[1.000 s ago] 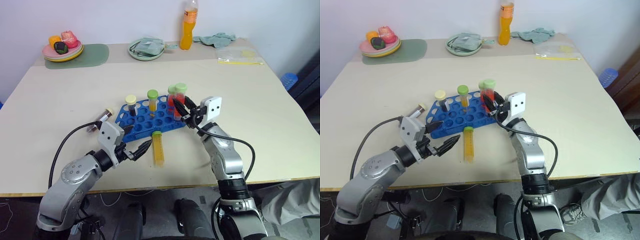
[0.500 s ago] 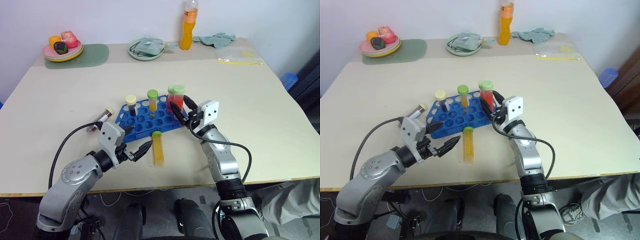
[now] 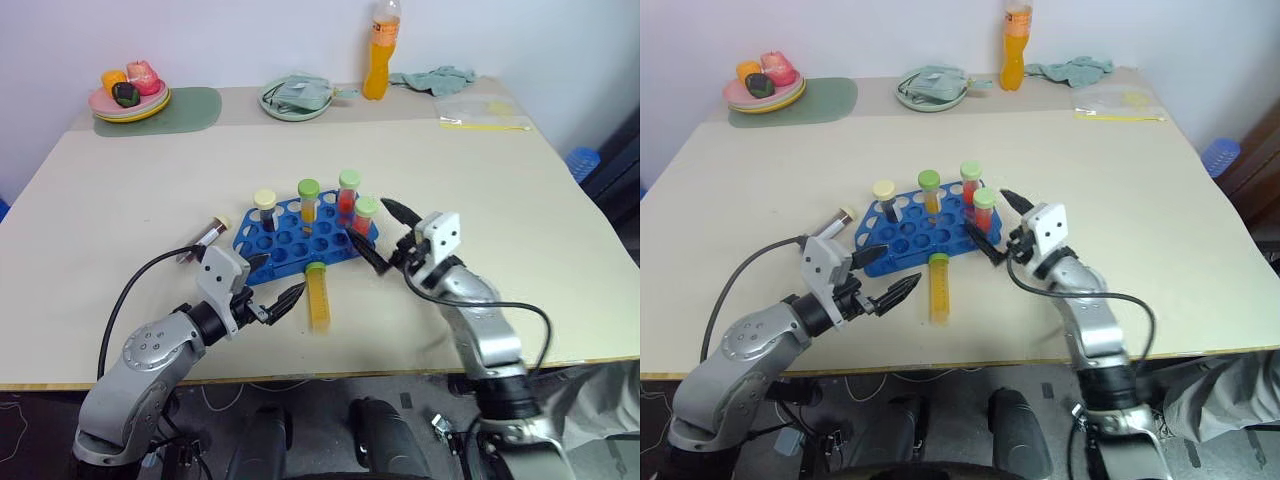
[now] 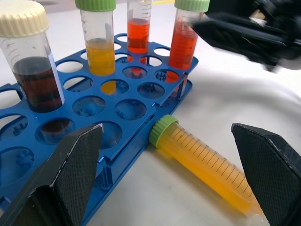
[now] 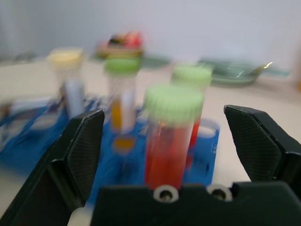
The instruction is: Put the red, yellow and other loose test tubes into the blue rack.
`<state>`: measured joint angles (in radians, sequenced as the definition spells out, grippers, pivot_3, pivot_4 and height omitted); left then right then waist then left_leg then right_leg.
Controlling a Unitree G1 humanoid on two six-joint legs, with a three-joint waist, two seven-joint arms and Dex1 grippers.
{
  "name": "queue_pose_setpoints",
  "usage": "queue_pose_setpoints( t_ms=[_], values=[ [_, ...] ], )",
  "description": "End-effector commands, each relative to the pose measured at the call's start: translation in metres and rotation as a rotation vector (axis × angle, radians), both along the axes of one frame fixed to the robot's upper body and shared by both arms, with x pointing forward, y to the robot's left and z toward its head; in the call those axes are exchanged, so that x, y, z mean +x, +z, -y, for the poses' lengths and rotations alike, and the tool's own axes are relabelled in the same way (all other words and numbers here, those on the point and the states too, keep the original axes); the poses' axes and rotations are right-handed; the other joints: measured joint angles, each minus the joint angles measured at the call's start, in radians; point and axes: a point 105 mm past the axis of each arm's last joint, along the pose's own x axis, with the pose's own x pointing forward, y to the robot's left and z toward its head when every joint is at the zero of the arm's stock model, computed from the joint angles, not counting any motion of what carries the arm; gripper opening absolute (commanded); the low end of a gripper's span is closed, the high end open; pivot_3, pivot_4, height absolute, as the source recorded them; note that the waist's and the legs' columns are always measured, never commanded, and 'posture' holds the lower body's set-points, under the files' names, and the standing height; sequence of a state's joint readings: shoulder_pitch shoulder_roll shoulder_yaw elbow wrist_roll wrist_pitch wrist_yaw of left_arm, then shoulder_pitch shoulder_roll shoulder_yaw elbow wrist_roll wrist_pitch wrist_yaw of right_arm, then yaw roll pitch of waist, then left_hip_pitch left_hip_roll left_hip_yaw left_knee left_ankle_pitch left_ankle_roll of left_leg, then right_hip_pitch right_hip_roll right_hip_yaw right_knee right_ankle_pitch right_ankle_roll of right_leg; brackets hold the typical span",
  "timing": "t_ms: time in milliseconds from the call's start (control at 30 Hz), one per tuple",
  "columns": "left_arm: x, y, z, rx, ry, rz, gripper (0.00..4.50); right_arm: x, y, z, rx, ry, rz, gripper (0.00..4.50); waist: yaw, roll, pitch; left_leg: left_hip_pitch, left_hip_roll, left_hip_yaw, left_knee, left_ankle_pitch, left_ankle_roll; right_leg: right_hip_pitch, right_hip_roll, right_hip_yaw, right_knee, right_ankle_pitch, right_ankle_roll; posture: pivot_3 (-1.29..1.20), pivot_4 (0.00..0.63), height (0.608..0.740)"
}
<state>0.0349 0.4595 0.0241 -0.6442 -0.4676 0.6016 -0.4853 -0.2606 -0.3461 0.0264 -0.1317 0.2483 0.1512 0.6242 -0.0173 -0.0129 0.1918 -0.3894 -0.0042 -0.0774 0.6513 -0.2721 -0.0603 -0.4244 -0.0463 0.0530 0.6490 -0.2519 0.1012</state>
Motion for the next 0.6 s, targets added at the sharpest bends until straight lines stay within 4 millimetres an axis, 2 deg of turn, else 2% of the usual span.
queue_pose_setpoints(
  t_ms=[33,133,200,300,400,467,600],
  values=[
    [0.000,0.005,-0.014,0.007,0.024,0.026,4.50,-0.017,0.018,0.017,-0.018,0.083,-0.089,4.46,-0.001,0.000,0.000,0.000,0.000,0.000,0.000,0.000,0.000,0.000,0.000,0.000,0.000,0.000,0.000,0.00,0.150,0.740],
    [0.003,-0.002,-0.042,0.076,0.071,0.015,4.50,-0.038,0.028,0.026,-0.053,0.203,-0.329,4.46,-0.004,0.001,0.000,0.001,0.001,0.000,0.000,0.000,0.000,0.000,0.001,0.000,0.000,0.000,-0.001,0.00,0.150,0.740],
    [0.006,-0.006,-0.055,0.117,0.089,0.011,4.50,-0.049,0.031,0.020,-0.098,0.257,-0.433,4.46,-0.005,0.001,0.000,0.001,0.001,0.000,-0.001,0.000,0.000,0.000,0.001,0.000,0.000,-0.001,-0.001,0.00,0.150,0.740],
    [0.007,-0.011,-0.068,0.162,0.086,0.006,4.50,-0.061,0.024,0.004,-0.221,0.286,-0.597,4.46,-0.005,0.000,0.000,0.001,0.001,0.000,-0.001,0.000,0.001,0.000,0.002,0.000,0.000,-0.001,-0.002,0.00,0.150,0.740],
    [0.004,-0.016,-0.074,0.179,0.063,-0.007,4.50,-0.058,0.011,-0.009,-0.249,0.244,-0.842,4.46,-0.004,-0.001,0.000,0.000,0.001,0.000,0.000,0.000,0.000,0.000,0.001,0.000,-0.001,-0.001,-0.002,0.00,0.150,0.740],
    [0.002,-0.020,-0.076,0.181,0.050,-0.017,4.50,-0.056,0.011,-0.019,-0.273,0.256,-0.889,4.46,0.002,-0.001,0.000,0.000,0.001,0.000,0.000,0.000,0.000,0.000,0.001,0.000,-0.001,-0.001,-0.002,0.00,0.150,0.740],
    [-0.003,-0.030,-0.078,0.187,0.051,-0.029,4.50,-0.037,0.009,-0.035,-0.284,0.213,-0.989,4.46,0.003,-0.001,0.000,-0.002,0.000,0.000,0.000,0.000,0.001,-0.001,-0.001,-0.001,-0.002,-0.001,-0.002,0.00,0.150,0.740]
  ],
)
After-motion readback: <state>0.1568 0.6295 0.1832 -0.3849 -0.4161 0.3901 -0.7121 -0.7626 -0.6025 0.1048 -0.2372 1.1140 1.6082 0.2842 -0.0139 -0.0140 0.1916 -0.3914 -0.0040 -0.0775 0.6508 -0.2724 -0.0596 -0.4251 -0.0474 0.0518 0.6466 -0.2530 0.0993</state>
